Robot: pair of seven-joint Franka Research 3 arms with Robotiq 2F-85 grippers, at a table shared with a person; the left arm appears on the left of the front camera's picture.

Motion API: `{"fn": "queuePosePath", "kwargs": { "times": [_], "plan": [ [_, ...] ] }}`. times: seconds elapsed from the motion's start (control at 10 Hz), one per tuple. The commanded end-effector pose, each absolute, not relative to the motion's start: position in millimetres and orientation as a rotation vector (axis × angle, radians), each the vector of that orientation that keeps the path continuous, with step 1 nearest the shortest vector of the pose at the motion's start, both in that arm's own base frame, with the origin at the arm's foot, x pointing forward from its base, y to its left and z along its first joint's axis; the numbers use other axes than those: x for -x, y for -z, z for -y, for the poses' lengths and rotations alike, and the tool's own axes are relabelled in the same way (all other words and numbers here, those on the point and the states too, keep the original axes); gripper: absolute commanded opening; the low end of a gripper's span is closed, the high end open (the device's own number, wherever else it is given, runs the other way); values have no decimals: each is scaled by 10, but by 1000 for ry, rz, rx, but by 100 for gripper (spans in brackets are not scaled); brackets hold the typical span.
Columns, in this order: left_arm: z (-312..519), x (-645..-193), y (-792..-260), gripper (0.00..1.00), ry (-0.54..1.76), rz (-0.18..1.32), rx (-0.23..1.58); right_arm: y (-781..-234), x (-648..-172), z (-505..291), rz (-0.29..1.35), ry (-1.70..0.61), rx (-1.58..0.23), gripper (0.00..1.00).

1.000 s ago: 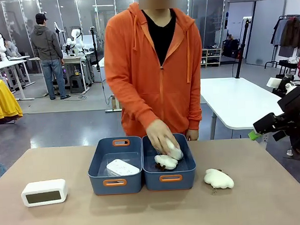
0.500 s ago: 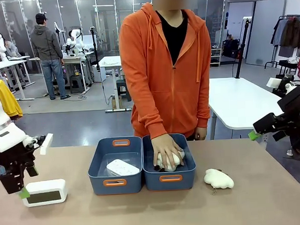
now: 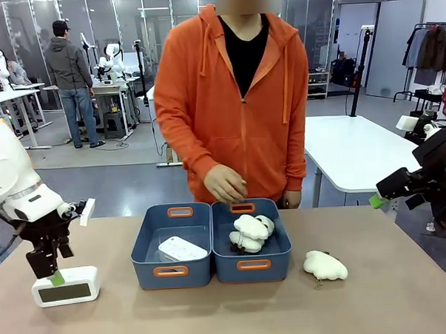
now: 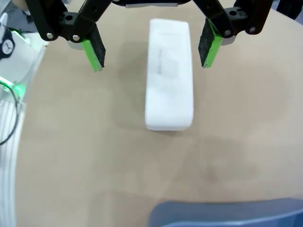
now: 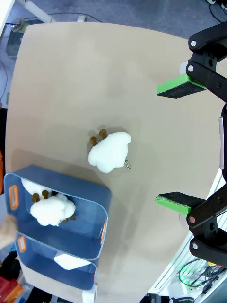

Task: Sort the digital clocks into the basket.
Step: Pick up the Digital clock from the table and place it into the empty Plastic storage basket.

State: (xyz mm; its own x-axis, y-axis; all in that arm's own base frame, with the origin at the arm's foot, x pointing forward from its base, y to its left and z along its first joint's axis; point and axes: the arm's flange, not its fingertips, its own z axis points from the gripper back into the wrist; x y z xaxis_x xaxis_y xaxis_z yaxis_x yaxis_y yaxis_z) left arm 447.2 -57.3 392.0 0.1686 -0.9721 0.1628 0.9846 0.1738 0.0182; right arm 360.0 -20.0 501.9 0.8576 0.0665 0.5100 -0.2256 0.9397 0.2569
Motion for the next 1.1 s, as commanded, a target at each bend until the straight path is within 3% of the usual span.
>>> {"fn": "queuePosePath", "kwargs": {
  "times": [0.0, 0.8, 0.9, 1.0],
  "plan": [
    [552, -4654, -3823, 100, 1406, 172, 89, -5012, -3607, 186, 516, -144, -309, 100],
    [234, -4925, -3282, 100, 1311, 53, 69, -5012, -3607, 186, 516, -144, -309, 100],
    [217, -4920, -3233, 48, 1307, 47, 84, -5012, -3607, 186, 516, -144, -309, 100],
    [212, -4910, -3195, 41, 1295, 45, 99, -5012, -3607, 186, 516, -144, -309, 100]
  ]
}}
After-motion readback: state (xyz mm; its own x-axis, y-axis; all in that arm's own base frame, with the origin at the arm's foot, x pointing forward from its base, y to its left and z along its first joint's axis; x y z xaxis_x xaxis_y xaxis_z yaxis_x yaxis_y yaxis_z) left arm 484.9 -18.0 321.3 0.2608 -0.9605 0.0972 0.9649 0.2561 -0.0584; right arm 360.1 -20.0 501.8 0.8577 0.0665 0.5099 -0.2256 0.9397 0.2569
